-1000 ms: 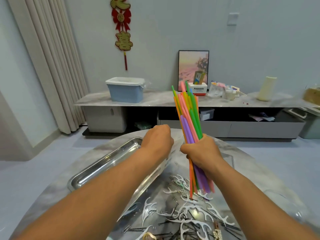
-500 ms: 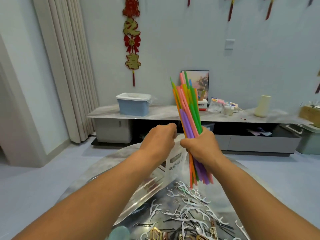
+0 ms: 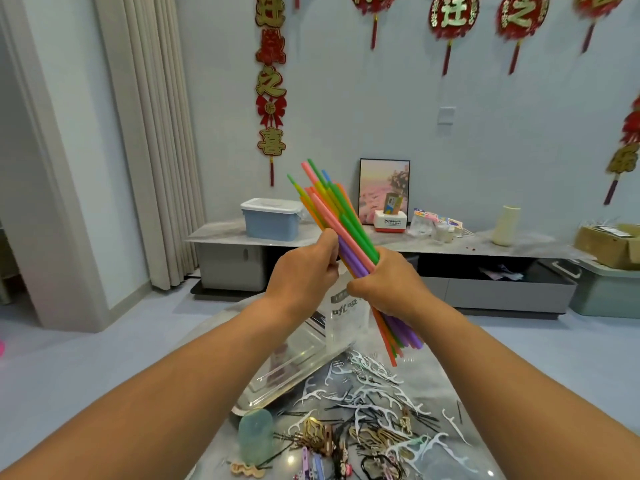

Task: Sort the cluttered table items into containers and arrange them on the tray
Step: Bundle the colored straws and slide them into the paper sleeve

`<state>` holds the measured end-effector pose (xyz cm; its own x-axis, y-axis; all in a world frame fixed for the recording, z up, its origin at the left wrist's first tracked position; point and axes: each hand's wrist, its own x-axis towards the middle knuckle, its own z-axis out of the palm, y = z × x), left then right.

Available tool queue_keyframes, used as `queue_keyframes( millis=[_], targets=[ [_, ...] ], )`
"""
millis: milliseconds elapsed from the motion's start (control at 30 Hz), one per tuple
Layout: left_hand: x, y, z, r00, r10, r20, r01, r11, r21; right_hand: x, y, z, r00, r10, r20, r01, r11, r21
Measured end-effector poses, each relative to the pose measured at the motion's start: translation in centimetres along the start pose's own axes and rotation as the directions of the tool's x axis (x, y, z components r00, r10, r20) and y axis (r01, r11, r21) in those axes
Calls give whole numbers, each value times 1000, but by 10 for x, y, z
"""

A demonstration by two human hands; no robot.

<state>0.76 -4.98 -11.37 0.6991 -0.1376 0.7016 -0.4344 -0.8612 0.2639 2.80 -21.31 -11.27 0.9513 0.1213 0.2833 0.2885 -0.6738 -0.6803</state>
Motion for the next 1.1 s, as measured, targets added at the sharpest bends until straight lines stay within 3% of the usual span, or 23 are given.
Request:
queue_keyframes(
  millis=[167, 433, 600, 867, 967, 1100],
  targets=[
    [-14, 10, -23, 993, -6, -117, -3, 997, -75, -23, -20, -13, 998, -50, 37, 50, 999, -20],
    [-43, 22, -35, 978, -23, -206, -14, 984, -176, -62, -25, -5, 992, -80, -96, 80, 997, -2],
    [-71, 14, -25, 986, 87, -139, -102, 989, -107, -84, -3, 22, 994, -58, -97, 73, 983, 166],
    [-113, -1, 9, 981, 136, -137, -153, 981, -116, -106, 39, 62, 994, -34, -102, 52, 983, 177],
    [-126, -1, 24, 988, 112, -106, -126, 984, -129, -115, 54, 72, 994, -1, -109, 26, 974, 225],
    [-147, 0, 46, 998, -41, -41, 33, 983, -179, -124, 64, 88, 998, 2, -69, 19, 951, 309]
  ],
)
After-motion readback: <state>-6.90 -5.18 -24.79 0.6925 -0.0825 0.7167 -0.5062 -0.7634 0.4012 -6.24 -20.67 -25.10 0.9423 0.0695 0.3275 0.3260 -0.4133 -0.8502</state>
